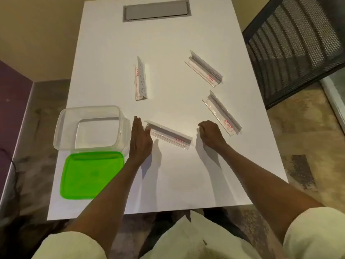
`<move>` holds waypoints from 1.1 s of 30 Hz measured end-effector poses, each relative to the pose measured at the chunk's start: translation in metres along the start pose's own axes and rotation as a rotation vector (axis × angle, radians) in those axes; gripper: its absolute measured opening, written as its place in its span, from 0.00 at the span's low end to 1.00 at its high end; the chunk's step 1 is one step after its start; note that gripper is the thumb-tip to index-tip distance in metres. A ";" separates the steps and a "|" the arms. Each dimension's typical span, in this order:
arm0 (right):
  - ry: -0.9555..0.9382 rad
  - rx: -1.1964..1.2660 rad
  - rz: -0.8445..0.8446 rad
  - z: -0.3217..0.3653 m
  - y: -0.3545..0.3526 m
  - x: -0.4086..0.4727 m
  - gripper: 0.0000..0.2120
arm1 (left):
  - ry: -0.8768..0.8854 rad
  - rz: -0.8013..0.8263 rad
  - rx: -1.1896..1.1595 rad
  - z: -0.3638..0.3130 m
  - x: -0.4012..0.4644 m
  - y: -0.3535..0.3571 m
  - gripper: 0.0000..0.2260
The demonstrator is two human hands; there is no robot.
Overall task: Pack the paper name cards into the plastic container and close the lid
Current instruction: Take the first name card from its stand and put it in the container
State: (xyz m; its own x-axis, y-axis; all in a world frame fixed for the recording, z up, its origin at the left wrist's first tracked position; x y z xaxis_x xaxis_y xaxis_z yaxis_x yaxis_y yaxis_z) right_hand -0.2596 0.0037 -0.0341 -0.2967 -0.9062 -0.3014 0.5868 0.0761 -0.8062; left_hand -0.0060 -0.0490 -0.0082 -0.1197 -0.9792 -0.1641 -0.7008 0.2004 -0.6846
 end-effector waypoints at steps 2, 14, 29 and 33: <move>0.079 0.001 -0.007 -0.001 -0.004 -0.001 0.12 | 0.005 -0.006 0.025 -0.005 0.005 -0.006 0.23; 0.402 0.145 0.170 0.004 0.010 -0.007 0.08 | -0.086 0.187 0.199 0.003 0.043 0.002 0.16; 0.569 0.246 0.249 0.011 0.031 -0.004 0.07 | -0.222 0.245 0.198 0.012 0.070 -0.001 0.17; 0.559 0.213 0.265 0.012 0.031 -0.002 0.08 | -0.230 0.220 0.185 0.010 0.071 -0.005 0.17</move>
State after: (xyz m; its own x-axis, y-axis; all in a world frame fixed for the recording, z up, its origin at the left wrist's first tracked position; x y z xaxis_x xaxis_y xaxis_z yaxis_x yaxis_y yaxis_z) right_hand -0.2320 0.0027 -0.0527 -0.4352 -0.5107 -0.7415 0.8133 0.1304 -0.5671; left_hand -0.0044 -0.1194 -0.0235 -0.0774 -0.8831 -0.4628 -0.5344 0.4286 -0.7285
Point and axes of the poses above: each hand's wrist, its own x-axis towards the middle knuckle, its own y-axis out of the palm, z = x × y, the point moved 5 cm from there along x, towards the middle knuckle, and after that the axes turned 7 degrees about -x, right-handed, at the moved point
